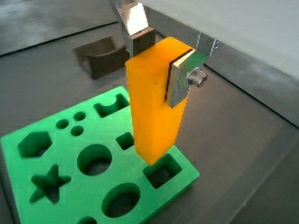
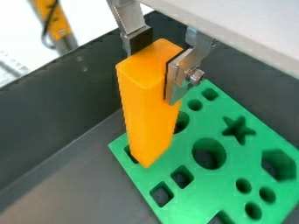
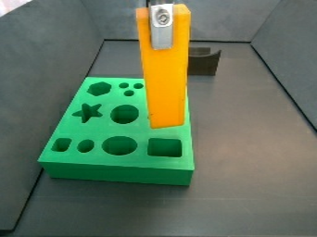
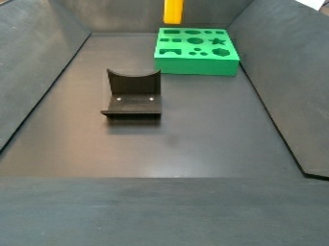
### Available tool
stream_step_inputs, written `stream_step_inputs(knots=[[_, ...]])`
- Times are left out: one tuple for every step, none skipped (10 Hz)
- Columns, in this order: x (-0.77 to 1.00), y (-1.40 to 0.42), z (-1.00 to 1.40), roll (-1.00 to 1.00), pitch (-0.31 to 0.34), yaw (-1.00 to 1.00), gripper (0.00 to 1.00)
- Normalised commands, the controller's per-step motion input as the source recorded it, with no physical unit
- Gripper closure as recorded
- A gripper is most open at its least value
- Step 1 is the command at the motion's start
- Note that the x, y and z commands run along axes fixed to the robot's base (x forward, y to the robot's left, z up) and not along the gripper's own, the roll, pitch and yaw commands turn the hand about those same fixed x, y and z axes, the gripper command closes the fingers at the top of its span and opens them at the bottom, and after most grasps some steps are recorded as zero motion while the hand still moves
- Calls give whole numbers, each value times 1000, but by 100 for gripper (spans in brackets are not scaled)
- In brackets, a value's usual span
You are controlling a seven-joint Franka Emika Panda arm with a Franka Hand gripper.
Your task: Insert the rectangle object.
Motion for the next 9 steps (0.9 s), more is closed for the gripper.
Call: stream_step_inputs(knots=[[-71,0,-257,227,140,-837,100],[0,-66,-254,243,294,-540,100],[80,-114,-231,257,333,-414,100],[140,-160,-214,277,343,-331,100],[346,-314,-29,280,270,-186,100],[171,0,-106,30,139,-74,100],[163,0,-169,0,137,-37,100],[274,-229,-426,0,153,0,100],[343,-323,-383,0,220,66,100]])
